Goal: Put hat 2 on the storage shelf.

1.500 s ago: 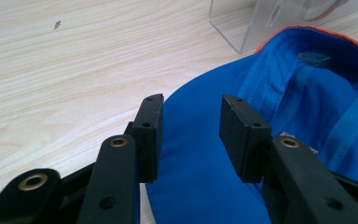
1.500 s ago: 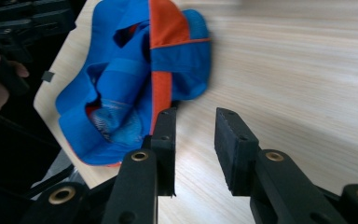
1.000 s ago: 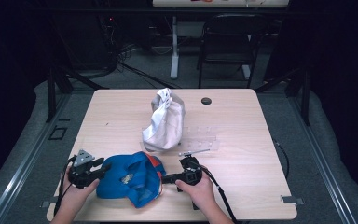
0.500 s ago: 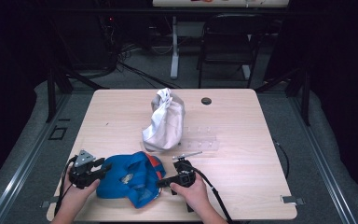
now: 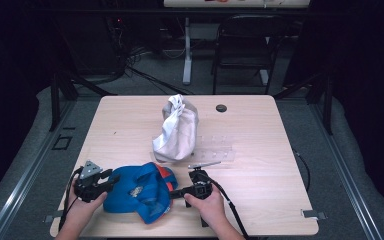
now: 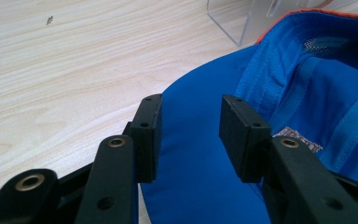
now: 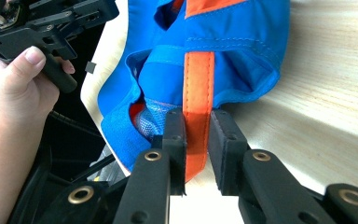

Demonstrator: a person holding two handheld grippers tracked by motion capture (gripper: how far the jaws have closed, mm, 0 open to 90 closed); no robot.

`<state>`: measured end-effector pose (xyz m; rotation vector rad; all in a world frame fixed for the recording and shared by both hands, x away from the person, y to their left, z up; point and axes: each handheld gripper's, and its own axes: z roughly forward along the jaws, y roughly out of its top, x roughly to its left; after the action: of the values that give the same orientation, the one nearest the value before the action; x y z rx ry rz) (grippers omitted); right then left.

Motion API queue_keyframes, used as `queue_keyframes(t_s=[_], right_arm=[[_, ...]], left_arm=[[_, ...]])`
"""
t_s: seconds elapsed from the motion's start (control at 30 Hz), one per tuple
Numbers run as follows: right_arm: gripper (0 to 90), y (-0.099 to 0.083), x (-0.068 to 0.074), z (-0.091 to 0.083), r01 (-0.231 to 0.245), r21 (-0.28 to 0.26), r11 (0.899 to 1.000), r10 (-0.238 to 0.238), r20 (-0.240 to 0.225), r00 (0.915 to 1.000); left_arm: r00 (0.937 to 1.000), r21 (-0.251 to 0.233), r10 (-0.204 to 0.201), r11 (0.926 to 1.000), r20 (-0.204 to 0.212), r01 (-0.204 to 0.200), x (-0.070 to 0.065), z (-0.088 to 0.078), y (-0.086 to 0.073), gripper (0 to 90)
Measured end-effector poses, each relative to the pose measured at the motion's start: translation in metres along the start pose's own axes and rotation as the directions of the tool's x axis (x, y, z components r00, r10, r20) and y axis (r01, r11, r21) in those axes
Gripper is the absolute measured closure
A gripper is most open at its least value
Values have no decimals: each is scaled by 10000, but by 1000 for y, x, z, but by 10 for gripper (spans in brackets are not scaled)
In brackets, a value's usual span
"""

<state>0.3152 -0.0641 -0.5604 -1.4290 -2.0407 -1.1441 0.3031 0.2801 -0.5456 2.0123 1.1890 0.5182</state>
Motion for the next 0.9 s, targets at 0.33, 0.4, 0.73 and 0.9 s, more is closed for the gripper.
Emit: queue_keyframes(t_s=[0.33, 0.4, 0.73, 0.9], right_arm=[[785, 3, 1, -25, -448, 57, 9990, 449, -159, 9989], [785, 4, 0, -32, -496, 120, 9987, 498, -186, 9986], [787, 4, -16, -106, -1045, -53, 9945, 1046, 358, 9939], [787, 0, -25, -132, -1485, -475, 9878, 1516, 699, 9860]], left_arm=[[10000, -94, -19, 10000, 14, 19, -1, 1, 0, 602], [10000, -83, -13, 10000, 12, 13, -1, 1, 0, 603], [10000, -100, -23, 9999, 12, 23, -1, 0, -1, 610], [10000, -67, -26, 10000, -12, 26, -1, 2, -1, 606]])
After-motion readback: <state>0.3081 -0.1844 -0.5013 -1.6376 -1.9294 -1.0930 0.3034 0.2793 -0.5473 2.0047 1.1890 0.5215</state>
